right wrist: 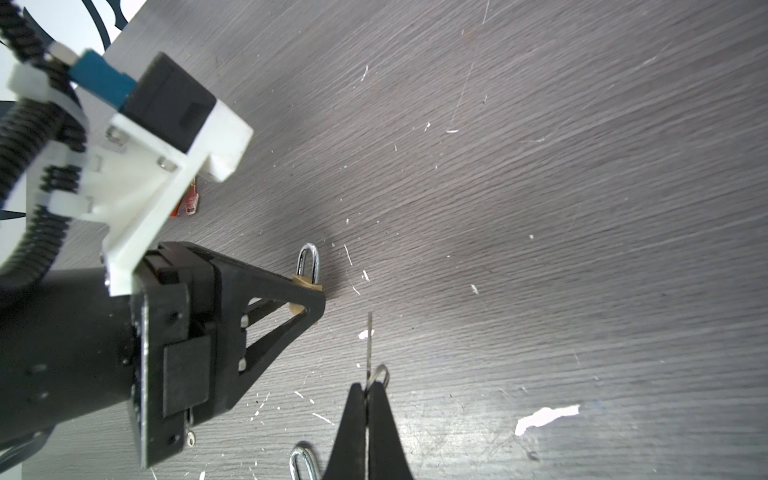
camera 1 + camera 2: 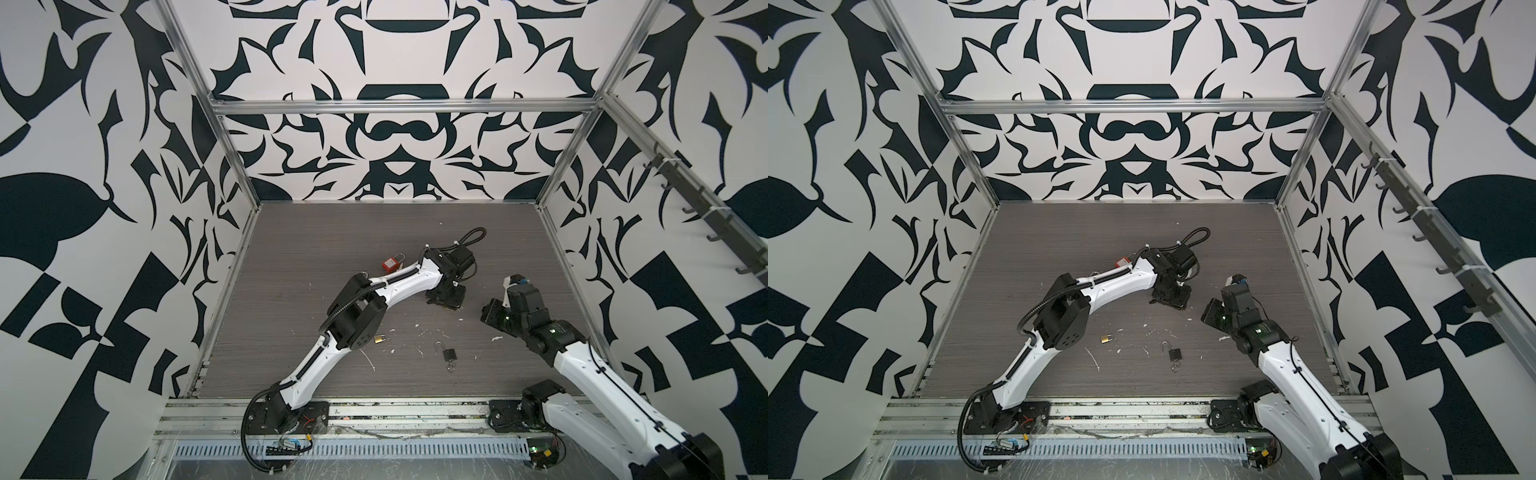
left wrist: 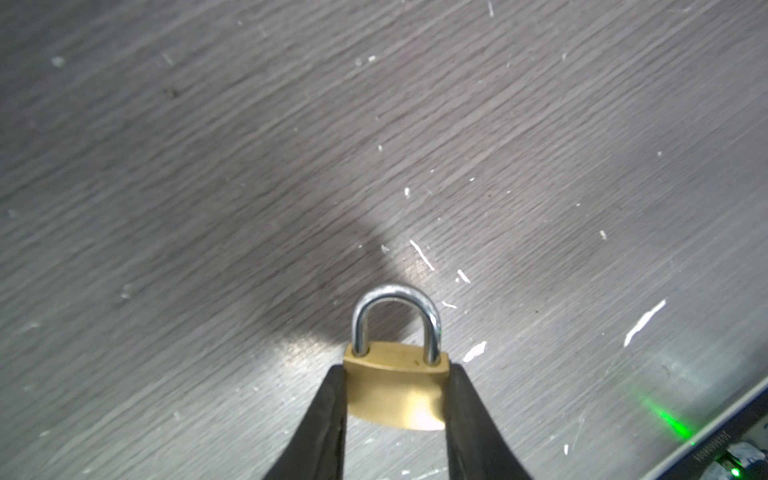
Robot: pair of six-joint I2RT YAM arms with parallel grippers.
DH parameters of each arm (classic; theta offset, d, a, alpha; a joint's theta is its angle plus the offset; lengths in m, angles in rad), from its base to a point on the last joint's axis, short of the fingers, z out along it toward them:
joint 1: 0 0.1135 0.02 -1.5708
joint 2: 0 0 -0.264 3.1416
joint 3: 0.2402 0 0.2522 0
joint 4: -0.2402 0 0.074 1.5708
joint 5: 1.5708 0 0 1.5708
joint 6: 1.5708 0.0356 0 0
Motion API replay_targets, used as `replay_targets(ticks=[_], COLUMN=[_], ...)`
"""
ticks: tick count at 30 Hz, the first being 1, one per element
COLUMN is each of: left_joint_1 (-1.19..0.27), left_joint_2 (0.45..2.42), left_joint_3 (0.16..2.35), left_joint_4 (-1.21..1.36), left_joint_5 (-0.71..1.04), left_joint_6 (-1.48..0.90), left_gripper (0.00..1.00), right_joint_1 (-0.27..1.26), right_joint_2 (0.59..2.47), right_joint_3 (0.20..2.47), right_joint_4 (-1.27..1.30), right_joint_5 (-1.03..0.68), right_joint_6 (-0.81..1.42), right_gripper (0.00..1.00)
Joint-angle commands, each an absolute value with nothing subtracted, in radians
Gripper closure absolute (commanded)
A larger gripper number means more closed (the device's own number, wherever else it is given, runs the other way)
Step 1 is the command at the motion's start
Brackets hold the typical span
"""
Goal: Lock with the key
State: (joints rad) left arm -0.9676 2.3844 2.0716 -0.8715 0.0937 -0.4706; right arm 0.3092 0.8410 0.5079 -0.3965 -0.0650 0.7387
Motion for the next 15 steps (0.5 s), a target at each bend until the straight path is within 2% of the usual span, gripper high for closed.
replay_targets(ticks=[1, 8, 11, 15], left_joint_1=[-0.957, -0.956, -0.954, -0.936], left_joint_2=[2.399, 2.4, 2.391, 2.306], left_joint_3=[2.061, 2.058, 2.054, 2.0], left_joint_4=[-0.882, -0.874, -0.872, -0.835], left_joint_5=[0.094, 0.104, 0.095, 0.06], left_joint_6=[-0.468, -0.469, -0.469, -0.491], left_gripper=[0.65, 0.45, 0.41, 0.4], right_joint_1=[0.306, 0.304, 0.304, 0.302], right_joint_2=[0.842, 0.84, 0.84, 0.839], right_joint_3=[0.517, 0.523, 0.522, 0.515], right_joint_4=[-0.366, -0.367, -0.367, -0.361], right_joint_5=[-0.073, -0.072, -0.072, -0.08], right_joint_6=[0.752, 0.752, 0.752, 0.759], right_gripper=[1.0, 1.0, 1.0, 1.0])
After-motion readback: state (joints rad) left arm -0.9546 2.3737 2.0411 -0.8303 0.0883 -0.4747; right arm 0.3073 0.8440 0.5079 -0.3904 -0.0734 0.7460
